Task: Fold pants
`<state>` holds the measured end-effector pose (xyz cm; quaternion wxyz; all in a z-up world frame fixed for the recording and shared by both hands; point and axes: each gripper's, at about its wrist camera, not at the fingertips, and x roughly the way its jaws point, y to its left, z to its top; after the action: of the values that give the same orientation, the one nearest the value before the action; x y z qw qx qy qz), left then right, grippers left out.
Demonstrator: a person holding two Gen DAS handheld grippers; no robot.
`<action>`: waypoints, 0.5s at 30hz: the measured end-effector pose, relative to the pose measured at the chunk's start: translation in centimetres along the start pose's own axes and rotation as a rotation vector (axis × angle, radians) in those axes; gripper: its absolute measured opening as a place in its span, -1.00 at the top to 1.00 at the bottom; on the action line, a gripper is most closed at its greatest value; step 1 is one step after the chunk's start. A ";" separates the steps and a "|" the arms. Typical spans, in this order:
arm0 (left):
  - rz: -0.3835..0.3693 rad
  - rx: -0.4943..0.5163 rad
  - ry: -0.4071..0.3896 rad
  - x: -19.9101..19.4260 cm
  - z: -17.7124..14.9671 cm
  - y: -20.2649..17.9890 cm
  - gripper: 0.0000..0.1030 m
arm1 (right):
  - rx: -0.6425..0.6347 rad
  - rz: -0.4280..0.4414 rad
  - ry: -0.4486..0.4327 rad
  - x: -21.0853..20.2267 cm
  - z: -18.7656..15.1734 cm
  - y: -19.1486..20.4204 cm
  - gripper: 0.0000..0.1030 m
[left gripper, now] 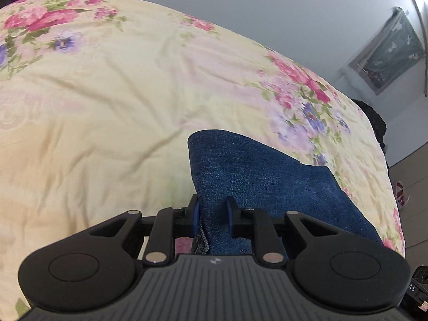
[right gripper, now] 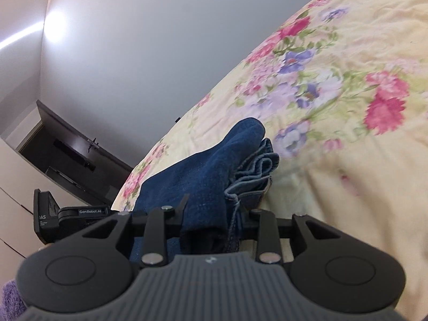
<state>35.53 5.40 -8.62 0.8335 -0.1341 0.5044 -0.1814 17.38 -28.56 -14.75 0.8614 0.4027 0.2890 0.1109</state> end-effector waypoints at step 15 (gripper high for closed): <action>-0.004 -0.107 0.010 3.3 -0.7 12.2 0.58 | 0.129 -0.040 0.138 9.5 -8.9 -1.4 0.45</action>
<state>38.37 14.86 -16.49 0.8224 -0.1783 0.5171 -0.1565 19.73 -19.85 -24.25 0.8138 0.4428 0.3621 0.1022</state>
